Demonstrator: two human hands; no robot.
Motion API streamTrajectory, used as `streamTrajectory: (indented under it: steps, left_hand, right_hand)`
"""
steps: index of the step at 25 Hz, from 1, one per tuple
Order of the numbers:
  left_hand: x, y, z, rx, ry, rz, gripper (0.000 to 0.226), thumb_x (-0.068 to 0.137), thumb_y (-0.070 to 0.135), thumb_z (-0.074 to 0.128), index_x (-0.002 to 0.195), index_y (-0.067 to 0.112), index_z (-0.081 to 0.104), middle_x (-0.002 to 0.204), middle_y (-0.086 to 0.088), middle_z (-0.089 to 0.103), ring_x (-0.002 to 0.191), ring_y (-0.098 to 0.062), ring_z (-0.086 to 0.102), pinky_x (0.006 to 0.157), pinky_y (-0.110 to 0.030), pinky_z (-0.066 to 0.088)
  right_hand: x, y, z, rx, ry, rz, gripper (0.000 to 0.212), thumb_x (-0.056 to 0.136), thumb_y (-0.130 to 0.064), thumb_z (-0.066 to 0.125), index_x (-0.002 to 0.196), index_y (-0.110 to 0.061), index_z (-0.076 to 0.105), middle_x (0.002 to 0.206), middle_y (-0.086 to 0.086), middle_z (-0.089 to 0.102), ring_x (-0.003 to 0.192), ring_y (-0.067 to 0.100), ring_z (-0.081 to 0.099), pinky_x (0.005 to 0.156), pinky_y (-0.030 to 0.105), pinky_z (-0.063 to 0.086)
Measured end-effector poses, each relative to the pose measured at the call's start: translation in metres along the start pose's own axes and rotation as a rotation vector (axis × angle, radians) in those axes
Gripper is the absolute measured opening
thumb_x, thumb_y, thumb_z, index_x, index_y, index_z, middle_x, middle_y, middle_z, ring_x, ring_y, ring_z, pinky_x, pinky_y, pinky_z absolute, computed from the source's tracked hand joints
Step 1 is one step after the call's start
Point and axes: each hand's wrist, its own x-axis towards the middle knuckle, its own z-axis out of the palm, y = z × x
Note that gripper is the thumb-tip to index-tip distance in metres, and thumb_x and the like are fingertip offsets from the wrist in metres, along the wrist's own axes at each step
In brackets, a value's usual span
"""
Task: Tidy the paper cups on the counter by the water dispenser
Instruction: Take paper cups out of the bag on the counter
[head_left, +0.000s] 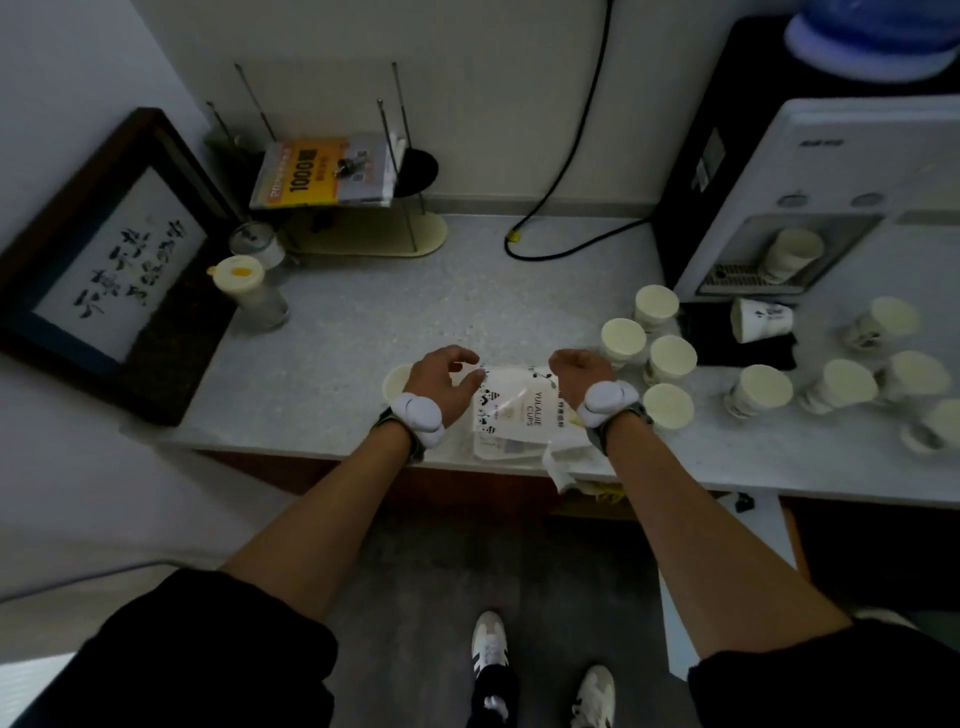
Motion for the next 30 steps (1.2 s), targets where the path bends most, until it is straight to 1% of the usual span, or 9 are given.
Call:
streamTrajectory:
  steps: [3, 6, 8, 11, 13, 17, 23, 27, 30]
  left_hand:
    - [0.009, 0.001, 0.020, -0.017, -0.029, -0.036, 0.041, 0.090, 0.034, 0.063, 0.126, 0.015, 0.059, 0.130, -0.005, 0.061, 0.117, -0.022, 0.060, 0.101, -0.039, 0.051]
    - [0.019, -0.004, 0.035, 0.053, -0.036, -0.102, 0.050, 0.092, 0.035, 0.060, 0.135, 0.012, 0.051, 0.138, -0.010, 0.056, 0.124, -0.028, 0.056, 0.105, -0.040, 0.046]
    - [0.025, -0.009, 0.041, 0.073, -0.069, -0.167, 0.055, 0.092, 0.037, 0.058, 0.139, 0.011, 0.046, 0.142, -0.012, 0.052, 0.128, -0.030, 0.052, 0.107, -0.040, 0.044]
    - [0.036, -0.015, 0.052, 0.115, -0.134, -0.227, 0.063, 0.093, 0.040, 0.057, 0.145, 0.010, 0.037, 0.146, -0.014, 0.047, 0.132, -0.031, 0.049, 0.109, -0.039, 0.042]
    - [0.038, -0.018, 0.058, 0.127, -0.153, -0.239, 0.066, 0.093, 0.039, 0.057, 0.147, 0.009, 0.034, 0.147, -0.015, 0.046, 0.132, -0.032, 0.048, 0.109, -0.038, 0.041]
    - [0.041, -0.021, 0.069, 0.142, -0.158, -0.221, 0.063, 0.093, 0.036, 0.057, 0.146, 0.009, 0.035, 0.146, -0.015, 0.047, 0.132, -0.033, 0.048, 0.109, -0.039, 0.042]
    - [0.035, -0.019, 0.072, 0.121, -0.115, -0.228, 0.057, 0.091, 0.035, 0.059, 0.141, 0.012, 0.042, 0.140, -0.013, 0.052, 0.126, -0.033, 0.053, 0.105, -0.039, 0.045]
    - [0.017, -0.015, 0.069, 0.108, -0.105, -0.229, 0.054, 0.090, 0.036, 0.061, 0.136, 0.013, 0.046, 0.134, -0.012, 0.057, 0.119, -0.033, 0.058, 0.100, -0.040, 0.050]
    - [-0.006, -0.009, 0.065, 0.141, -0.097, -0.210, 0.051, 0.090, 0.037, 0.059, 0.134, 0.014, 0.047, 0.131, -0.012, 0.059, 0.115, -0.032, 0.060, 0.098, -0.041, 0.051]
  right_hand:
    - [0.006, 0.013, -0.017, 0.018, 0.069, 0.091, 0.042, 0.092, -0.022, 0.058, 0.131, -0.006, 0.054, 0.133, 0.015, 0.057, 0.125, 0.030, 0.053, 0.106, 0.034, 0.042]
    - [0.012, 0.026, -0.025, -0.009, 0.065, 0.138, 0.047, 0.091, -0.026, 0.057, 0.135, -0.011, 0.050, 0.135, 0.013, 0.056, 0.125, 0.028, 0.053, 0.105, 0.033, 0.043]
    - [0.012, 0.030, -0.026, -0.036, 0.065, 0.119, 0.046, 0.092, -0.026, 0.056, 0.134, -0.008, 0.050, 0.136, 0.014, 0.054, 0.126, 0.030, 0.051, 0.106, 0.034, 0.041]
    - [0.016, 0.041, -0.022, -0.109, 0.059, 0.044, 0.041, 0.094, -0.019, 0.056, 0.128, 0.005, 0.052, 0.135, 0.023, 0.053, 0.128, 0.036, 0.048, 0.108, 0.039, 0.035]
    - [0.016, 0.046, -0.020, -0.067, 0.073, 0.071, 0.047, 0.094, -0.019, 0.057, 0.133, 0.004, 0.046, 0.140, 0.022, 0.048, 0.132, 0.035, 0.044, 0.111, 0.037, 0.033]
    - [0.020, 0.055, -0.019, 0.005, 0.014, 0.117, 0.060, 0.095, -0.018, 0.055, 0.146, 0.000, 0.029, 0.154, 0.016, 0.032, 0.143, 0.029, 0.032, 0.119, 0.036, 0.023]
    - [0.017, 0.058, -0.027, -0.038, 0.016, 0.071, 0.050, 0.094, -0.018, 0.056, 0.138, 0.002, 0.042, 0.144, 0.018, 0.044, 0.135, 0.031, 0.041, 0.113, 0.038, 0.031]
    - [0.004, 0.061, -0.032, -0.053, -0.014, 0.074, 0.047, 0.093, -0.021, 0.057, 0.137, -0.004, 0.047, 0.142, 0.014, 0.049, 0.132, 0.031, 0.046, 0.111, 0.040, 0.036]
    - [-0.013, 0.068, -0.038, -0.003, 0.026, 0.100, 0.050, 0.091, -0.021, 0.061, 0.135, -0.002, 0.046, 0.139, 0.015, 0.052, 0.128, 0.031, 0.050, 0.107, 0.036, 0.040]
